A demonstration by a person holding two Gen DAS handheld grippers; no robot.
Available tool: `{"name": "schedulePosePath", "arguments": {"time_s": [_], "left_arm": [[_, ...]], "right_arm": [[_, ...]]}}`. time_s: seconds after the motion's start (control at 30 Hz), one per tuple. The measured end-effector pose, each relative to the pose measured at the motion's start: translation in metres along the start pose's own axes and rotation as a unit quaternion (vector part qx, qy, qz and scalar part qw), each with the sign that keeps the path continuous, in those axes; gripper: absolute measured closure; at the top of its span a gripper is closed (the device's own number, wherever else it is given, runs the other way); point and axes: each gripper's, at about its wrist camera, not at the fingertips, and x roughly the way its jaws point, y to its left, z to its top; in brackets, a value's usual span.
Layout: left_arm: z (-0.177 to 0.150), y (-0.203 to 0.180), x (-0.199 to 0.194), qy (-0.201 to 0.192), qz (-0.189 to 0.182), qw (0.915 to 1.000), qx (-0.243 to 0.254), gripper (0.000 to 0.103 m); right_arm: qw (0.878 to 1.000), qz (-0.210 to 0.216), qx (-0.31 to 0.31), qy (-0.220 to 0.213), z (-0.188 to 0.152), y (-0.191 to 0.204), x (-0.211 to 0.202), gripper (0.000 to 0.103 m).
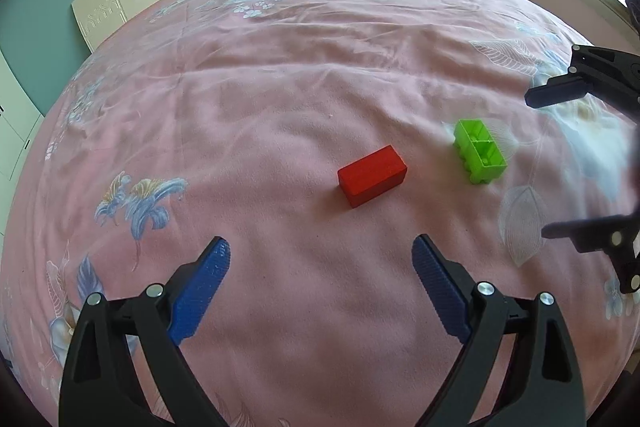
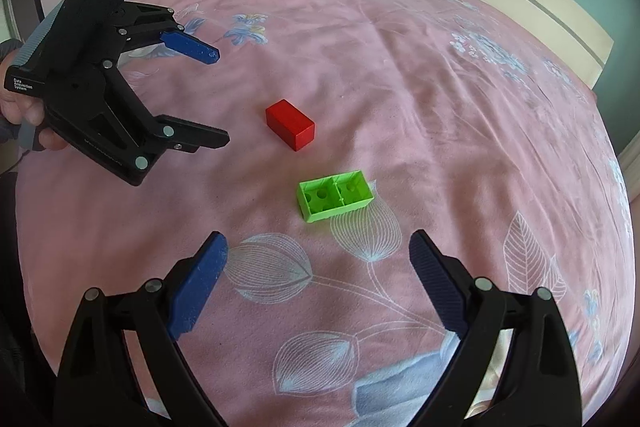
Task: Collect trash
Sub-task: 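Grasp the red block with the left tool while the right tool grasps the lime block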
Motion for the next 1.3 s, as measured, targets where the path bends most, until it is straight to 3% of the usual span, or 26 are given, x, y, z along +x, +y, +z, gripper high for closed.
{"name": "schedulePosePath", "arguments": {"time_s": [0.13,0.6,0.67,0.8,0.93,1.17,1.3], "left_arm": [[0.009,0.001,0.010,0.004,-0.007,1.0000,0.002,0.009],[0.027,-0.005,0.038,0.019,-0.027,0.9992,0.022,0.012],[0.030,-0.007,0.041,0.021,-0.034,0.9989,0.025,0.021],[0.033,-0.009,0.045,0.024,-0.044,0.9984,0.027,0.029],[0.034,-0.014,0.044,0.023,-0.053,0.9978,0.033,0.046],[0.031,-0.023,0.040,0.024,-0.068,0.9966,0.040,0.073],[0.030,-0.026,0.039,0.025,-0.068,0.9963,0.048,0.077]], "right_arm": [[1.000,0.008,-0.010,0.006,0.008,-0.004,0.011,0.013],[0.999,0.024,-0.022,0.017,0.013,-0.014,0.038,0.034],[0.999,0.031,-0.023,0.018,0.013,-0.015,0.040,0.039],[0.999,0.030,-0.026,0.017,0.015,-0.016,0.043,0.046],[0.999,0.029,-0.028,0.015,0.016,-0.016,0.043,0.055],[0.999,0.030,-0.030,0.014,0.017,-0.014,0.045,0.055],[0.999,0.030,-0.031,0.016,0.015,-0.013,0.044,0.055]]}}
